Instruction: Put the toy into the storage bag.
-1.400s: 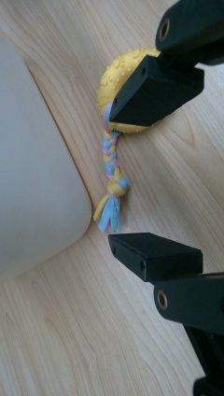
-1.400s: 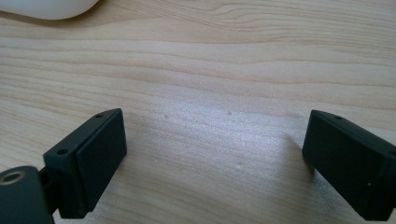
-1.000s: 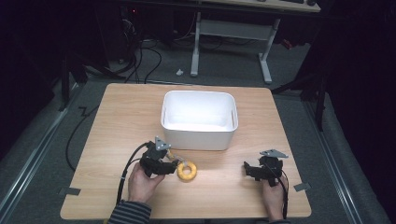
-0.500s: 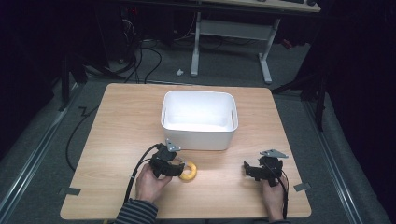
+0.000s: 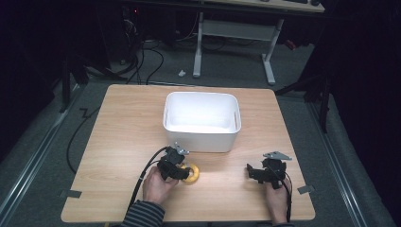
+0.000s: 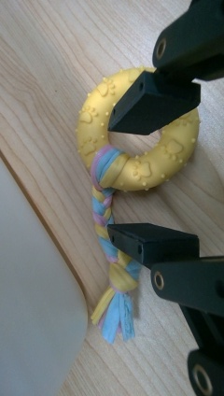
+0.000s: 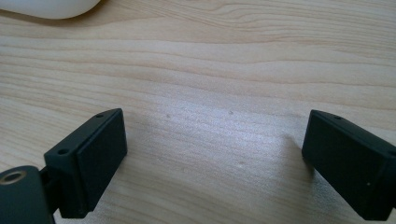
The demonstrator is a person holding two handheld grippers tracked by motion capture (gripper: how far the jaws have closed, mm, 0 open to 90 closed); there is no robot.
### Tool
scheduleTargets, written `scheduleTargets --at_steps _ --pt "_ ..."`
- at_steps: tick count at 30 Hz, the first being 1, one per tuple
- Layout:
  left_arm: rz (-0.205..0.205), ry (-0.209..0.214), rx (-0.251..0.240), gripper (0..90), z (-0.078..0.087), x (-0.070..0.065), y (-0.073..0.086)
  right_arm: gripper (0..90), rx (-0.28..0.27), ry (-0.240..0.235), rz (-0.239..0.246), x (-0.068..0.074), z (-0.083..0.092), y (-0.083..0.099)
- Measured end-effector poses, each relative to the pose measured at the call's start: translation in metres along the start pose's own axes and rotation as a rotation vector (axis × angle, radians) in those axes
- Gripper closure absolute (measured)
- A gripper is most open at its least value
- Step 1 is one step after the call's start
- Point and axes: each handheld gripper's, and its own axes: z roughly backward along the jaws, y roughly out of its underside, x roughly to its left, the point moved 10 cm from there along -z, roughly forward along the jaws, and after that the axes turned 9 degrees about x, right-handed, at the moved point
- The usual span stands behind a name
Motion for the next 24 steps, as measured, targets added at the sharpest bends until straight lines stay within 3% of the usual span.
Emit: scheduleTargets --at_steps 6,24 --pt "-0.005 0.000 0.033 48.0 -0.006 -0.001 0.002 6.6 0.000 -0.001 0.002 0.000 0.000 0.000" --pt "-0.003 -0.002 0.043 52.8 -0.015 -0.001 0.002 6.6 0.001 -0.001 0.001 0.001 0.000 0.000"
